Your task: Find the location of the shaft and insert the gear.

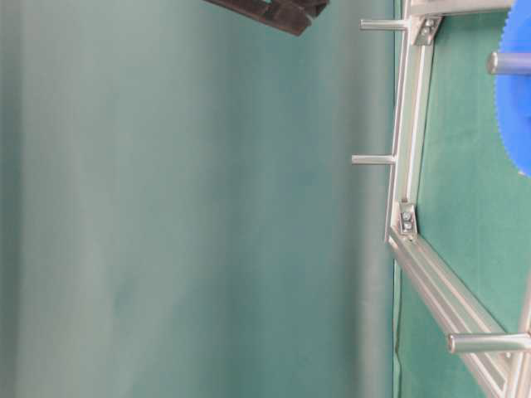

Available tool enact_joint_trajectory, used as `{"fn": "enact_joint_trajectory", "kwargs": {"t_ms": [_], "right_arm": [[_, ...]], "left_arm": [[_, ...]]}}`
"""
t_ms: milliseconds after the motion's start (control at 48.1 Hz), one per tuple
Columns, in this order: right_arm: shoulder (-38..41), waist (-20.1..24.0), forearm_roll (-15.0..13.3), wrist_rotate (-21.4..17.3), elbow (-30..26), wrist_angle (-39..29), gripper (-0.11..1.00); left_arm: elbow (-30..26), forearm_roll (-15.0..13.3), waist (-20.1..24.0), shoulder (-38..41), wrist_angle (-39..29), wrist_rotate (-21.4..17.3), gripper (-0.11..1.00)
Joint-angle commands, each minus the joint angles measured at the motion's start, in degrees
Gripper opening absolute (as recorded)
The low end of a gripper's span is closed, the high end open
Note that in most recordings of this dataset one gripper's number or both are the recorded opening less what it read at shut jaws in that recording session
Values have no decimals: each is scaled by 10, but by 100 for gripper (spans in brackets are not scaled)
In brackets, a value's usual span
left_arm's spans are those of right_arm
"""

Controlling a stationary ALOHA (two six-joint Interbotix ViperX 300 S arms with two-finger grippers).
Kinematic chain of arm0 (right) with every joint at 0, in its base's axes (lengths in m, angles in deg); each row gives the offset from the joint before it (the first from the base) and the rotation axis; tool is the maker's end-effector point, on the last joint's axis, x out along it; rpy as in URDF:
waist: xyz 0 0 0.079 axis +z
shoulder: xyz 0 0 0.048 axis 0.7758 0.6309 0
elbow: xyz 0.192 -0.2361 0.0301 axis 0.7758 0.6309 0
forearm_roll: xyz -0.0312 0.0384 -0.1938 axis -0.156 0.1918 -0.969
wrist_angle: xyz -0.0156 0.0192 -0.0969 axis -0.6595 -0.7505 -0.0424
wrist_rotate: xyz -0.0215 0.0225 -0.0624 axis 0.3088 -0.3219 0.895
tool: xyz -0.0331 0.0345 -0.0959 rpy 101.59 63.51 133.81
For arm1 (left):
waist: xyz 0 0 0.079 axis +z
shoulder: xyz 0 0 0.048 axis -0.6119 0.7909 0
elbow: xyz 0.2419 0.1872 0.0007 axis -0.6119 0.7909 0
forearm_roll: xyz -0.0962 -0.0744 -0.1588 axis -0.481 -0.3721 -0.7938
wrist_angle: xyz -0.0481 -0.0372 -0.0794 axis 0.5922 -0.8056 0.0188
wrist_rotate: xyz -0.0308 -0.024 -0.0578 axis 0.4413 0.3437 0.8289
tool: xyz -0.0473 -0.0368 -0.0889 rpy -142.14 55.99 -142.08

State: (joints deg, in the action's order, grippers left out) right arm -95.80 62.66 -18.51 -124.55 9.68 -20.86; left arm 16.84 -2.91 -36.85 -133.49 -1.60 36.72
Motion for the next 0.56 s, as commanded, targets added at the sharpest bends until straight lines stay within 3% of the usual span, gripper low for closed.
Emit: {"fn": "enact_joint_trajectory", "kwargs": {"t_ms": [0,540], "right_arm": [[-7,2,-1,0,-5,4,88],[-7,11,1,0,-4,1,88]], "left_arm": [[-6,-1,2,4,3,0,0],[-6,-1,2,3,3,1,0]]}}
